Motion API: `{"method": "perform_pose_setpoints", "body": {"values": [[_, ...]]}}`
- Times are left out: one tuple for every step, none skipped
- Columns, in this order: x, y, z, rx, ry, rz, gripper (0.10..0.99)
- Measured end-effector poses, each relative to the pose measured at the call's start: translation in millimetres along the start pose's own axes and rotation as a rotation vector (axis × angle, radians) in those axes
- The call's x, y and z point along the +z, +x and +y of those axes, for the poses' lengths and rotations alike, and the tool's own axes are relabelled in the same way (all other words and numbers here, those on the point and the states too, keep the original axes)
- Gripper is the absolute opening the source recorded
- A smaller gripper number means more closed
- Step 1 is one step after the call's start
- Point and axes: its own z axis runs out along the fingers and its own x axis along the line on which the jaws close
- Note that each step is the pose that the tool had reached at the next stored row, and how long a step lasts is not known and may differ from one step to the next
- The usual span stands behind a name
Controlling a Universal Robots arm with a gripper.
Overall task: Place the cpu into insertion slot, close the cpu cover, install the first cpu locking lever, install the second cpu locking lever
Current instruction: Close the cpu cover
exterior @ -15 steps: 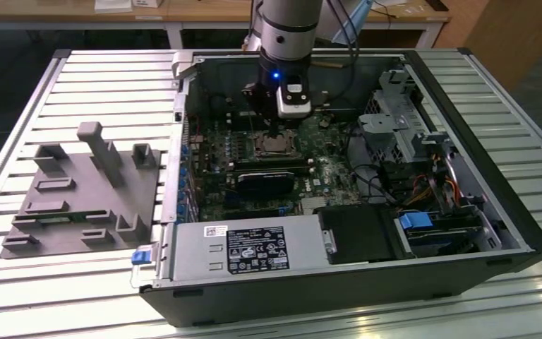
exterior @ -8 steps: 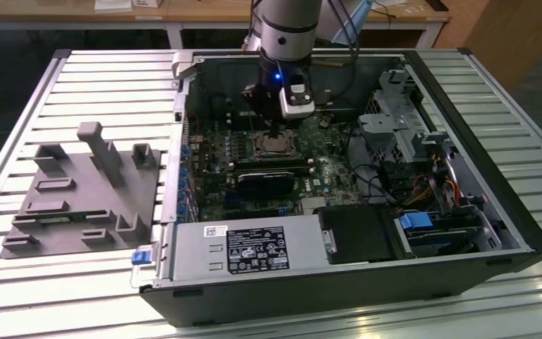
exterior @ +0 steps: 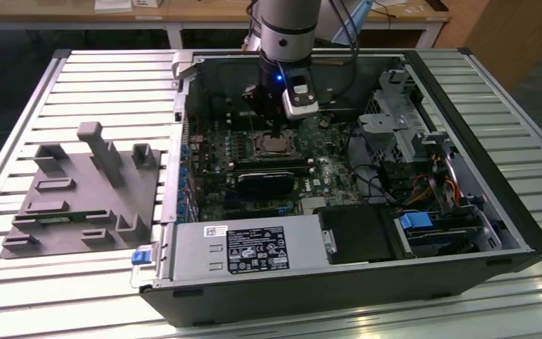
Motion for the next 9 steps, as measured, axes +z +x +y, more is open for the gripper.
{"method": "perform_pose_setpoints", "body": {"values": [[0.1,0.0,0.0,-0.017,0.000,0.0004,0.102],[0.2,0.0,0.0,-0.034,0.000,0.0010,0.102],[0.3,0.0,0.0,-0.052,0.000,0.0015,0.102],[0.4,0.0,0.0,-0.069,0.000,0.0021,0.102],[0.6,0.0,0.0,-0.086,0.000,0.0027,0.102],[0.7,0.0,0.0,-0.103,0.000,0.0033,0.102],[0.8,0.0,0.0,-0.119,-0.001,0.0039,0.102],[1.0,0.0,0.0,-0.135,-0.001,0.0044,0.102],[1.1,0.0,0.0,-0.151,-0.001,0.0048,0.102]]}}
